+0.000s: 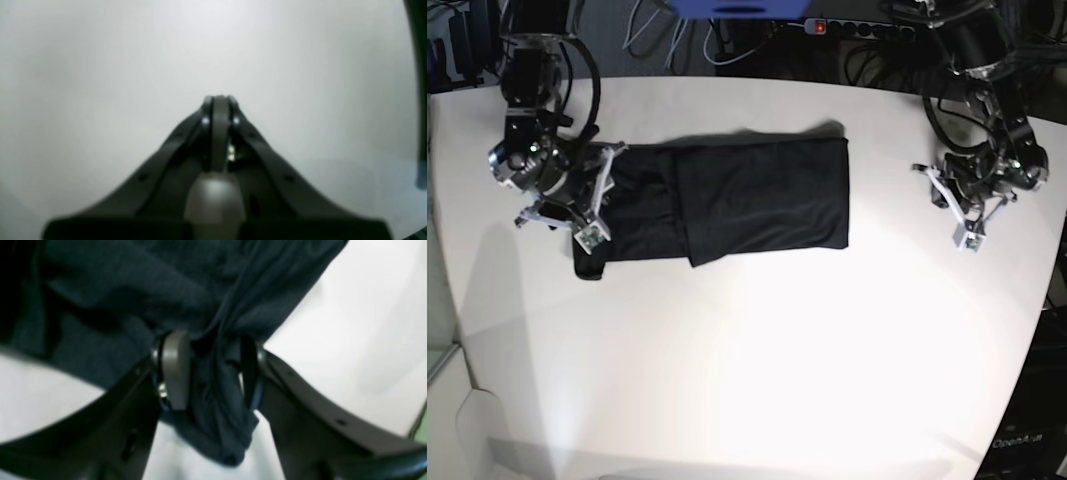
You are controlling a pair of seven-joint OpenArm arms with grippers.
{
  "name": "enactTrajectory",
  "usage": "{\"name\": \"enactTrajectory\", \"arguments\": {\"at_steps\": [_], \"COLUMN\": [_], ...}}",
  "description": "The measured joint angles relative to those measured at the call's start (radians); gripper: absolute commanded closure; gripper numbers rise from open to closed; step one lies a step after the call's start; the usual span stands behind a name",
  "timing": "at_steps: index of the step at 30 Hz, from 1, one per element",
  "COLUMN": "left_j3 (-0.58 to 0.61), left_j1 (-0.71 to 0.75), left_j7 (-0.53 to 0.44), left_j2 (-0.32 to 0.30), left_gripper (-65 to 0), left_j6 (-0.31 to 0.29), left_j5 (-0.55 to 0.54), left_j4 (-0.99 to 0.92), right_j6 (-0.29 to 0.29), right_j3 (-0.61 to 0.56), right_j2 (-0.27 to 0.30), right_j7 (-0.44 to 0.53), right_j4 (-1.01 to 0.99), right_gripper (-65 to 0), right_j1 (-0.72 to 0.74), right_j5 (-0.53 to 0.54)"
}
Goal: Fold the T-shirt properly
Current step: 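Open the left gripper and withdraw it from the shirt, then hold the shirt end with the right gripper and lift it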
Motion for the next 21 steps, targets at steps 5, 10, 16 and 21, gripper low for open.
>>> {"name": "enactTrajectory", "arguments": {"at_steps": [5, 10, 16, 21], "left_j3": [0.000, 0.000, 0.000, 0.000], "left_j1": [0.000, 0.000, 0.000, 0.000], "left_j7": [0.000, 0.000, 0.000, 0.000], "left_j2": [0.000, 0.000, 0.000, 0.001], "left_gripper": [0.0, 0.0, 0.0, 0.0], "left_j6": [0.000, 0.000, 0.000, 0.000], "left_j5": [0.000, 0.001, 0.001, 0.000], "left_j4": [0.000, 0.001, 0.001, 0.001], "right_j6": [0.000, 0.000, 0.000, 0.000], "right_j3": [0.000, 0.000, -0.003, -0.002], "right_j2": [0.002, 0.003, 0.012, 0.027], "right_j7": [0.000, 0.029, 0.034, 0.035], "right_j4": [-0.020, -0.020, -0.021, -0.022], "right_gripper": [-26.0, -25.8, -25.8, -25.7], "right_j1": [0.004, 0.009, 0.011, 0.014], "right_j5": [-0.001, -0.001, -0.001, -0.001]}}
